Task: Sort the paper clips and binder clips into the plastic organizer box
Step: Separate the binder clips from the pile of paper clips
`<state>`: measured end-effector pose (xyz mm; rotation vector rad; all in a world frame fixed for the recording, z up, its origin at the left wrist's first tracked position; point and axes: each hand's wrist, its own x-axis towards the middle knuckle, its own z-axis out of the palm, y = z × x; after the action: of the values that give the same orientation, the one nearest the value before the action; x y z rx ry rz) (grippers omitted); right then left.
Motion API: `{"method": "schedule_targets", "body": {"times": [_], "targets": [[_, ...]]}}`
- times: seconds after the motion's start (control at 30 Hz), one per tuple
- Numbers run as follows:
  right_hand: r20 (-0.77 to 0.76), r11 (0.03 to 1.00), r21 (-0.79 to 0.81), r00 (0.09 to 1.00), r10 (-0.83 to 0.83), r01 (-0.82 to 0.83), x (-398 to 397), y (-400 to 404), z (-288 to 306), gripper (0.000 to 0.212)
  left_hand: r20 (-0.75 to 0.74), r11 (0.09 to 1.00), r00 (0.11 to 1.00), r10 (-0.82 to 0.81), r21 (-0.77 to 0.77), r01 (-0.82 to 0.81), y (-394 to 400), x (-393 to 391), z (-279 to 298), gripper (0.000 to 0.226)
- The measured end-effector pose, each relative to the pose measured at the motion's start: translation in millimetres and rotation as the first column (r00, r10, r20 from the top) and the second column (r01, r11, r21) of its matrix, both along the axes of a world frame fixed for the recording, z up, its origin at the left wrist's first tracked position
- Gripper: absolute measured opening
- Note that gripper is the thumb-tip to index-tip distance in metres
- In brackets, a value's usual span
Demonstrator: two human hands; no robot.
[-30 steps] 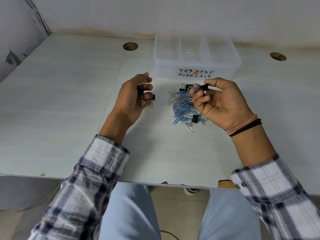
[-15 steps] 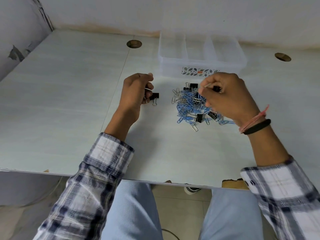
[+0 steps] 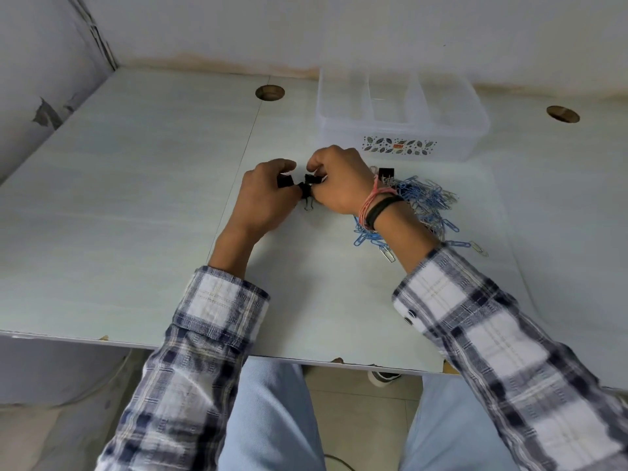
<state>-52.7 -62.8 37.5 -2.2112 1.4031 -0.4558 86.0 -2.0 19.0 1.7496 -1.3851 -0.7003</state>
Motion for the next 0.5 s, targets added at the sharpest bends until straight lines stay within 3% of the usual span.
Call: {"method": "schedule_targets", "body": {"times": [0.17,0.3,0.4,0.5], "targets": [[-0.032,0.999,-0.01,0.998,0.048,-0.048,-6,8,-1,0.046,0.032,0.998,0.997,-0.065,0.015,0.064,9,10,4,0.06],[-0.06,0.999,-0.036,0.998,0.017,-0.02,-7,9,-8,0.036,0.04,0.999,0.998,-0.042,-0.001,0.042,16,20,2,0.07],[-0.033,0.999,-0.033,0.999,0.022,-0.023,2,8,-11,0.024,-0.049,0.999,0.999,-0.022,0.043,0.024,18,22,3,0.071],[0.043,1.0,-0.006,0.999,0.025,-0.025,10,8,-8,0.038,-0.097,1.0,0.995,-0.017,0.017,0.018,17,21,6,0.068]]}}
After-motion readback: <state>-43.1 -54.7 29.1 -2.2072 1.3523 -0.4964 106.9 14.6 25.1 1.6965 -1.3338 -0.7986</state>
